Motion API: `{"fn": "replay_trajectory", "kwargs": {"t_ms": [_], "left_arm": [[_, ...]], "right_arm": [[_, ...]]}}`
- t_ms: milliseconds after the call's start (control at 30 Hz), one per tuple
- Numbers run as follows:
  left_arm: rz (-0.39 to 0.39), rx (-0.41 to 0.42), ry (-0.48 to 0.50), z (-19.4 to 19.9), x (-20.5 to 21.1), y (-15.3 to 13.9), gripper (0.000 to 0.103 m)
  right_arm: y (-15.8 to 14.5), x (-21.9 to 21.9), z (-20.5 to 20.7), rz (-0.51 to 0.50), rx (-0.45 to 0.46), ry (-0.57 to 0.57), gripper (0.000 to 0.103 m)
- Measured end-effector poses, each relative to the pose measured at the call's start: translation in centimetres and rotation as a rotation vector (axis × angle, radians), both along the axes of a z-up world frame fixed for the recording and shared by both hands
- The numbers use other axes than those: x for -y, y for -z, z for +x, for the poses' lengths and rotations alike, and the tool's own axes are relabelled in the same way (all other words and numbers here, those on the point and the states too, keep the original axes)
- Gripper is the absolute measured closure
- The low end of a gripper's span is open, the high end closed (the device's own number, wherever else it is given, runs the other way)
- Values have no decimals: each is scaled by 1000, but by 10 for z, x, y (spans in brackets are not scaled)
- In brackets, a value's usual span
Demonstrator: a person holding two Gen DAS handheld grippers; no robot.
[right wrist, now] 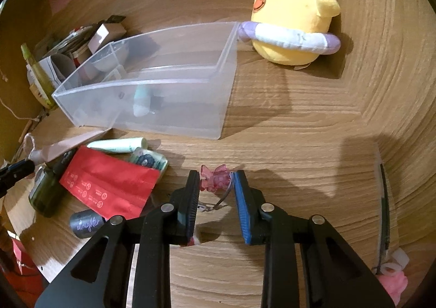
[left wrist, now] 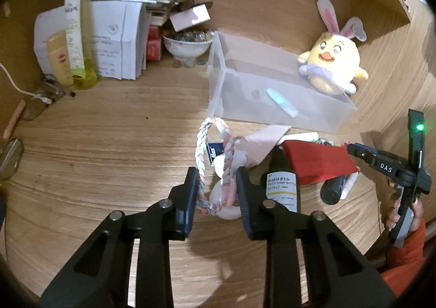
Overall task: Organize objects
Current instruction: 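Grasp the pink hair clip with the right gripper while the left grasps the braided bracelet, then carry the clip and bracelet into the clear bin and open both grippers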
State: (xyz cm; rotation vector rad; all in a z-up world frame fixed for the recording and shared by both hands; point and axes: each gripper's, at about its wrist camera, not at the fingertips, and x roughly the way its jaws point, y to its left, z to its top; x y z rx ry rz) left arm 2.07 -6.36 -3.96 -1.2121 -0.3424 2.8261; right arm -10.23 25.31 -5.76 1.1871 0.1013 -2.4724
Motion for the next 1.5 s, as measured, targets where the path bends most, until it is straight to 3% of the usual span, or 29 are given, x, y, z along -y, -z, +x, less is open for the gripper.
{"fn": "replay_trajectory", "kwargs": {"t_ms": [167,700,1500], "left_arm": [[3,-30,-13,0,1,-10,89],[-4,-165,18,-23,-17,-55,89],[-42,-229,55,-83,-39,-92,89]], "right_arm": [[-9,-4,0,-9,-29,5,79],[-62,-2,2,-75,-177,-3,79],[-120,36,-25,-149,-328,-99,79]]}}
